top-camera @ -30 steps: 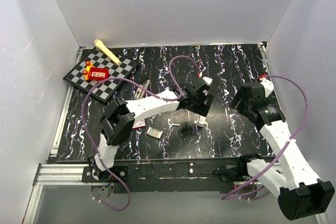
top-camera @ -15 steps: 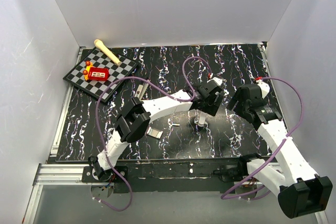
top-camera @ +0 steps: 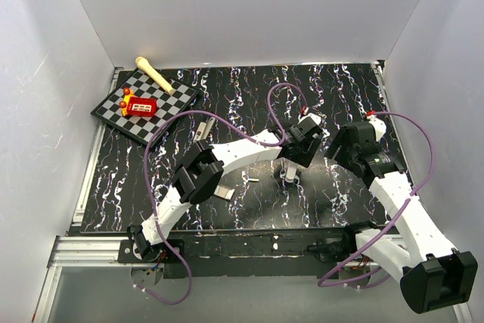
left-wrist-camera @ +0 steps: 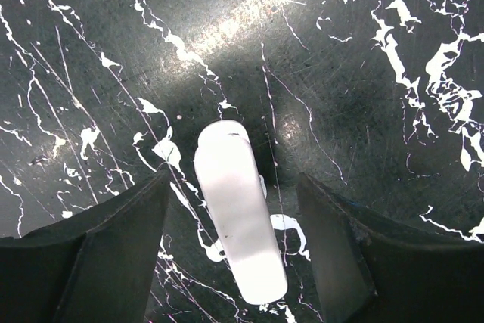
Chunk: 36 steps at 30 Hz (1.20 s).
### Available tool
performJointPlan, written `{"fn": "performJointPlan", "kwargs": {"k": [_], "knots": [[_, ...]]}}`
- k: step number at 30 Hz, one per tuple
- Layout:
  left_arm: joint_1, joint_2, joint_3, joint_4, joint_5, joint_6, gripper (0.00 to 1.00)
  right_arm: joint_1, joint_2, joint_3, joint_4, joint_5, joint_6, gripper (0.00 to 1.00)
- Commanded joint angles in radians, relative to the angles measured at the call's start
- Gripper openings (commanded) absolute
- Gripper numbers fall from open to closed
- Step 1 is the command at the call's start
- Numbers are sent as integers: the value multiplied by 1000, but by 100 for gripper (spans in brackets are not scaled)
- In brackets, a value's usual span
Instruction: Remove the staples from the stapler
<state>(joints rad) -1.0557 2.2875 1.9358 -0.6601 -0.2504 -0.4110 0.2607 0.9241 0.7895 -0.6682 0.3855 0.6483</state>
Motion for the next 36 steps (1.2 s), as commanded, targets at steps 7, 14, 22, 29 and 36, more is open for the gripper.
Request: {"fn": "performJointPlan", "kwargs": {"k": [7,14,22,29,36], "knots": [[-3,13,31,4,-23,6,52,-6,10,-24,48,-31,-6,83],[-3,21,26,7,-20,3,43,-6,-1,-22,47,-40,-6,82],[-3,-86,-70,43,-26,15,0,-6,-48,-21,32,-30,-22,79],[0,-330,-240,117,58,142,0,-6,-157,-3,56,-173,-128,73],[3,-569,-388,125,195,256,0,0,-248,16,145,-413,-222,62]]}}
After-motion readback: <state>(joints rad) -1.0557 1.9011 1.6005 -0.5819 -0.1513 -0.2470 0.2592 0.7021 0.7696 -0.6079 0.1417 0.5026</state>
